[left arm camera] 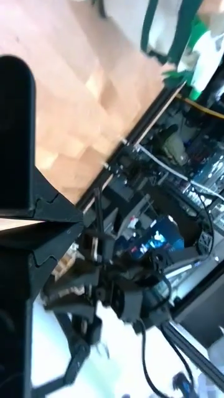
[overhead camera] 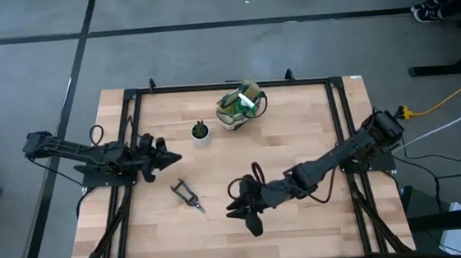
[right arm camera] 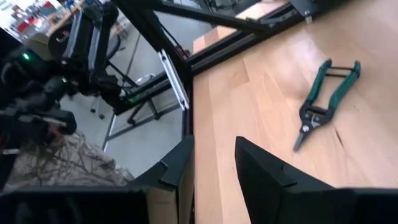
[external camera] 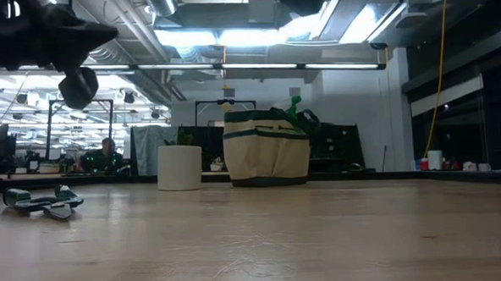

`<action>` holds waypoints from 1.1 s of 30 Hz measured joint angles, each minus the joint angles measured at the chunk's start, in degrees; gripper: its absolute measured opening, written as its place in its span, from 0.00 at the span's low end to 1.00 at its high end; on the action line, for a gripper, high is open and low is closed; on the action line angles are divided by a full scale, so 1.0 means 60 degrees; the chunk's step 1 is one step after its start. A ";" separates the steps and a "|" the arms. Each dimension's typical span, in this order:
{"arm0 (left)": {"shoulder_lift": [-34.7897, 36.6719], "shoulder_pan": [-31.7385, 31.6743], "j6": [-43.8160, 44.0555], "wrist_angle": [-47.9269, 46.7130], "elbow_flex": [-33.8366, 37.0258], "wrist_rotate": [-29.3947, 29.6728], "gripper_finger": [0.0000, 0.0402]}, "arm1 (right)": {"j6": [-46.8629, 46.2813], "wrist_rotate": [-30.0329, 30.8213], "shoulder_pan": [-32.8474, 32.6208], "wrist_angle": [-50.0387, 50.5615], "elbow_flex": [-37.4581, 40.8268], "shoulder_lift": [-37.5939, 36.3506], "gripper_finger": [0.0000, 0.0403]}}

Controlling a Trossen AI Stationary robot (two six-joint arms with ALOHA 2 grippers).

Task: Pick & Place Garden tools in Gardening bag
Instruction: Put the shear scissors into the gardening bag

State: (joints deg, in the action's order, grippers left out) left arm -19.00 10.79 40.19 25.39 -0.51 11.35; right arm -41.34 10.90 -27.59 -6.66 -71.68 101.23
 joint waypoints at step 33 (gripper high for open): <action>-0.4293 0.1057 -0.5983 -0.5951 -0.3042 -0.2570 0.04 | -0.0372 0.1427 -0.0067 0.1062 0.0000 0.0000 0.29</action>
State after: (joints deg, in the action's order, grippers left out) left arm -44.76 17.13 4.30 -10.31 -18.76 -4.07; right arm -43.57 19.47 -27.99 -0.29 -71.68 101.23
